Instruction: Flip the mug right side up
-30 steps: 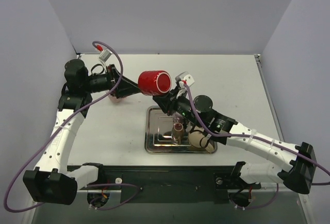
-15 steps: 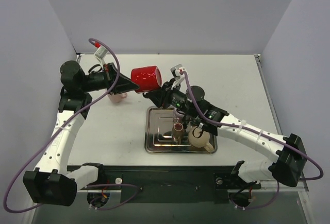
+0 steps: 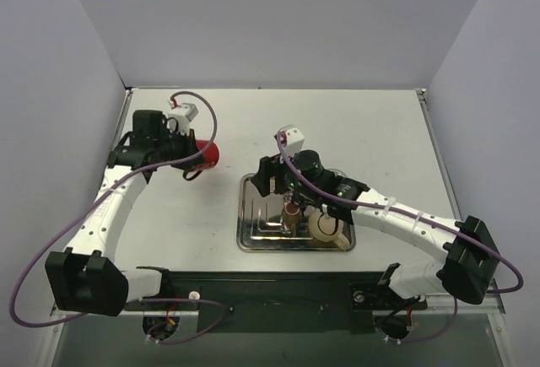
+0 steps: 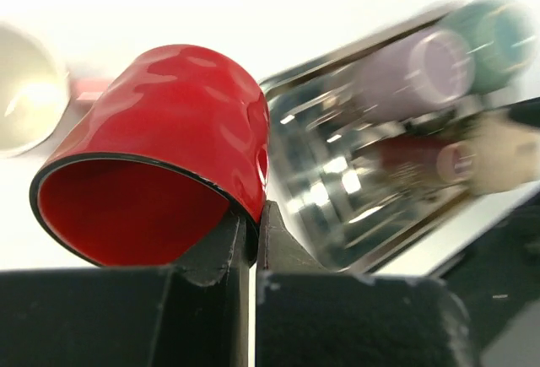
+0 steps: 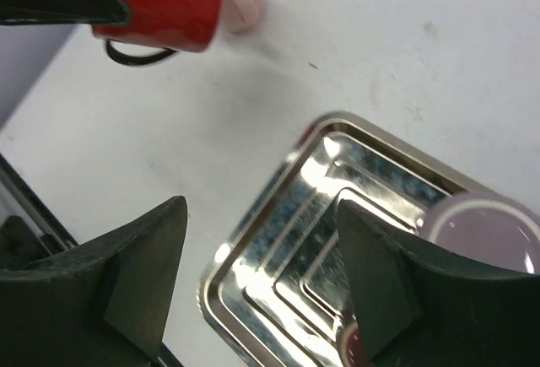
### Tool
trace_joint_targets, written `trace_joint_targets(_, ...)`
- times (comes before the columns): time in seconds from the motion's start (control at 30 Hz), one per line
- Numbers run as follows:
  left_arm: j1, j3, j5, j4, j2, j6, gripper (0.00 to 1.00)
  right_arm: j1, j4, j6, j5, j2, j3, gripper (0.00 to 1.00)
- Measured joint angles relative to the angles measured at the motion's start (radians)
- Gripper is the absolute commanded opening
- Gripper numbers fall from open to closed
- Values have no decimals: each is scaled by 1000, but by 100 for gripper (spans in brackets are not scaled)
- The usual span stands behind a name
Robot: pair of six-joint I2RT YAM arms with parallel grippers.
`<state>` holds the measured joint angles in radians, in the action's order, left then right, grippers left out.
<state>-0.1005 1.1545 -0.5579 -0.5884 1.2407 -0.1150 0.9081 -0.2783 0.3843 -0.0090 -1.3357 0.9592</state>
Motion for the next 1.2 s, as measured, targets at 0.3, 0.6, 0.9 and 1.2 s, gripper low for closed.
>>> trace_joint_targets(0.3, -180, -53, 460, -270, 67, 375, 0, -47, 324, -72, 109, 91, -16, 69)
trace_joint_targets(0.6, -172, -53, 599, -298, 239, 570, 0, -179, 537, -157, 150, 99, 4, 50)
trace_joint_targets(0.9, -133, -53, 586, -286, 297, 641, 38, 50, 576, -206, 143, 93, -22, 58)
trace_joint_targets(1.2, -127, -21, 554, -290, 253, 650, 51, 249, 602, -18, 378, 75, -72, 47)
